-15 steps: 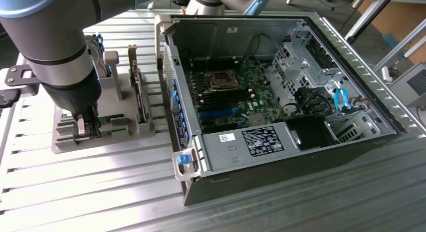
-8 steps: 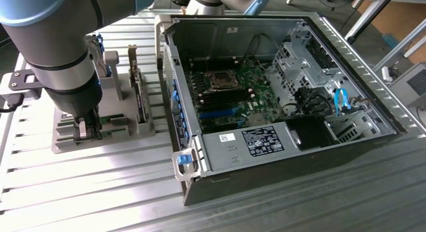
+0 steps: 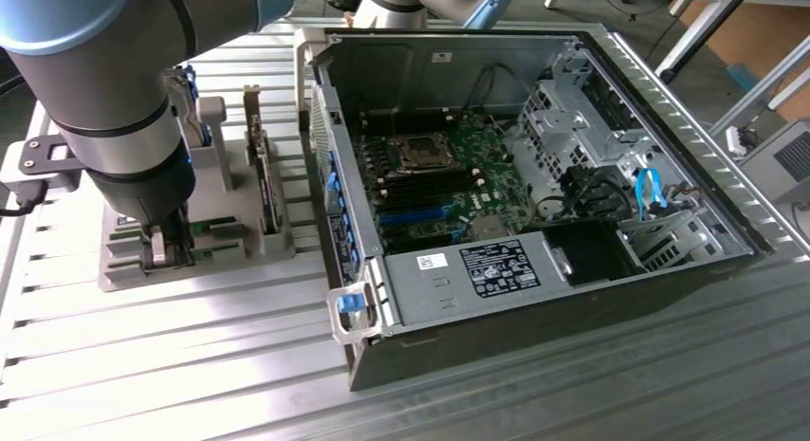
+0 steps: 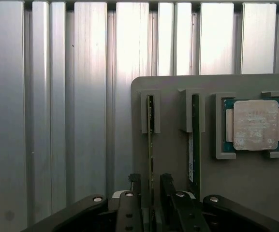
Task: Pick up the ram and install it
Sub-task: 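Pick up the ram and move it above insertion slot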
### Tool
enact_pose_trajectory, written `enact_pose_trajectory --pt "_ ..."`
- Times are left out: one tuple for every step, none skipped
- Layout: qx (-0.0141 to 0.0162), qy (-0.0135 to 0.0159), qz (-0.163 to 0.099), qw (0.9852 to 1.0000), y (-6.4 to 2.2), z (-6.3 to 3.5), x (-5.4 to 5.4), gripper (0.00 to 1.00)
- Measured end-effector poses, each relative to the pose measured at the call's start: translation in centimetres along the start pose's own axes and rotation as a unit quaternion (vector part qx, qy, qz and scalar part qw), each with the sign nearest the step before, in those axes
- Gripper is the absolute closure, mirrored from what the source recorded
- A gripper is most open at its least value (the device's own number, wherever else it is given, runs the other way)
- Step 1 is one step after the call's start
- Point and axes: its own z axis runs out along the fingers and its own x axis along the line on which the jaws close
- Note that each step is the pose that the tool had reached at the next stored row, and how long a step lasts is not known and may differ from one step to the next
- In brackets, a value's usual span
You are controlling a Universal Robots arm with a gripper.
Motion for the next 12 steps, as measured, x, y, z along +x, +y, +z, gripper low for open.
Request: enact_pose_trajectory --pt "0.0000 0.0000 0.000 1.0000 0.00 0.00 0.0 0.71" --pt "0.0000 0.0000 0.000 1.0000 0.00 0.00 0.0 0.78" --pt "0.0000 0.0000 0.000 1.0000 0.00 0.00 0.0 0.87" --pt "0.0000 0.0000 0.000 1.0000 0.00 0.00 0.0 0.87" --pt "0.0000 0.0000 0.000 1.0000 0.00 0.00 0.0 0.87" --pt "0.0000 0.0000 0.000 1.0000 0.00 0.00 0.0 0.87" --pt "0.0000 0.0000 0.000 1.0000 0.00 0.00 0.0 0.87" --pt "0.0001 0.0000 0.000 1.0000 0.00 0.01 0.0 0.87" --pt "0.0001 0.0000 0.000 1.0000 0.00 -0.01 0.0 0.87" --pt "0.0000 0.0001 0.000 1.0000 0.01 -0.25 0.0 0.87" --pt "0.0001 0.0002 0.000 1.0000 0.02 -0.88 0.0 0.87" --pt "0.0000 0.0001 0.000 1.0000 0.02 -1.14 0.0 0.87"
